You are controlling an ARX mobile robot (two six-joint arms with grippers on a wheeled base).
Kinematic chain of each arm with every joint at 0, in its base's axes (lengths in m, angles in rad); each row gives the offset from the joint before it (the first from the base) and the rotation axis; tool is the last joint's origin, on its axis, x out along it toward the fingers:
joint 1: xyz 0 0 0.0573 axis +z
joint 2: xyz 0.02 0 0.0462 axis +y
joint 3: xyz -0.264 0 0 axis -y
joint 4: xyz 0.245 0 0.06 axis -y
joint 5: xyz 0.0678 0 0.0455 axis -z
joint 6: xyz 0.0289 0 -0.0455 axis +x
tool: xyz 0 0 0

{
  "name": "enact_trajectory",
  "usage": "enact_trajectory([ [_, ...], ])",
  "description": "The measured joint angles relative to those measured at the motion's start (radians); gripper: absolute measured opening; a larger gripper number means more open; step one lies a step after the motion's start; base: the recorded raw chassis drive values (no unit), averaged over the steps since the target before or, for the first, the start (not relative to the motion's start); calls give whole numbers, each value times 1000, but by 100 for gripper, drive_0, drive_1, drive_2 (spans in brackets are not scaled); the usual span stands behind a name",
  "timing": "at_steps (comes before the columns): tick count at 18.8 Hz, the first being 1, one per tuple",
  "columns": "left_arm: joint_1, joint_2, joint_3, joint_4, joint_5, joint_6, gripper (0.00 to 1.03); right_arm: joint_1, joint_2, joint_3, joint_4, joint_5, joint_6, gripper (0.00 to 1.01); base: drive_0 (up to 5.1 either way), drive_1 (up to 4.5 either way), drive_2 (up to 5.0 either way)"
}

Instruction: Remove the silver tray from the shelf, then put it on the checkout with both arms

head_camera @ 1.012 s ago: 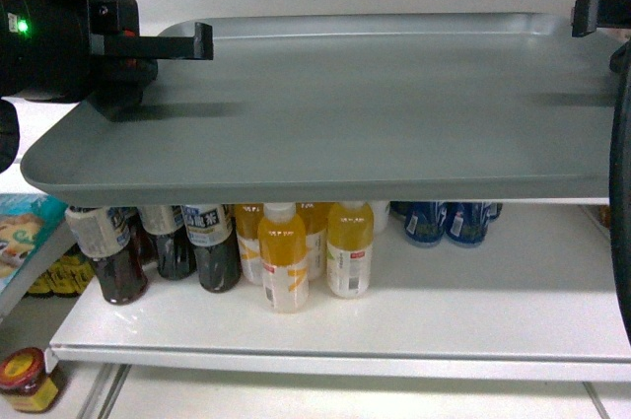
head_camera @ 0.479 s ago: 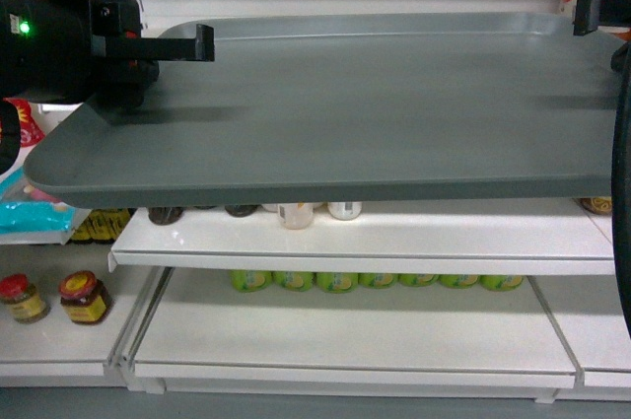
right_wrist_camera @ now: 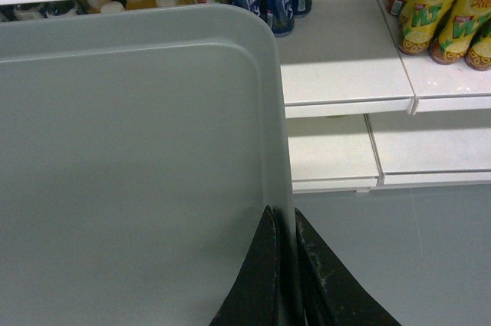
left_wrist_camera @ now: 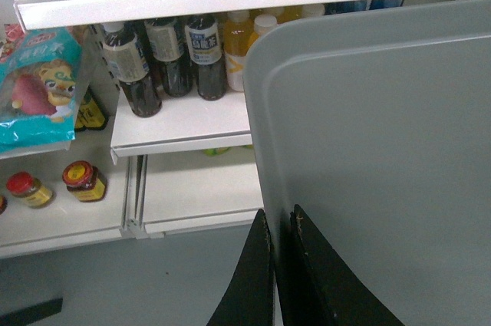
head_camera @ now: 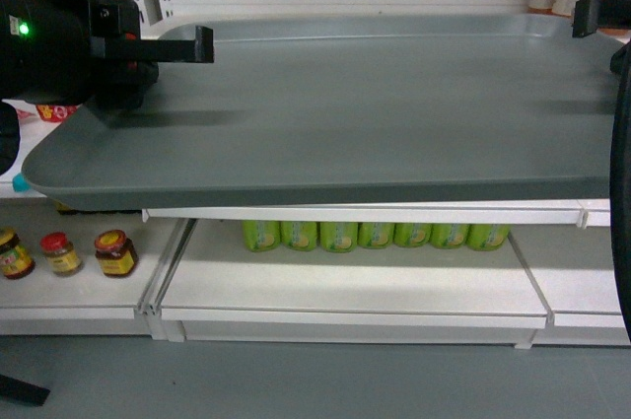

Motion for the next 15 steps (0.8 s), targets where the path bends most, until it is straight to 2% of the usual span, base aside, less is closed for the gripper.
enact_trajectory([
  [4, -1, 0, 0, 5, 2, -1, 3, -3, -3, 0, 0, -1, 0, 3, 0, 0, 0],
  [15, -1, -1, 0, 0, 0, 0, 3, 0, -2, 3, -2, 1, 0, 3, -3, -421, 415],
])
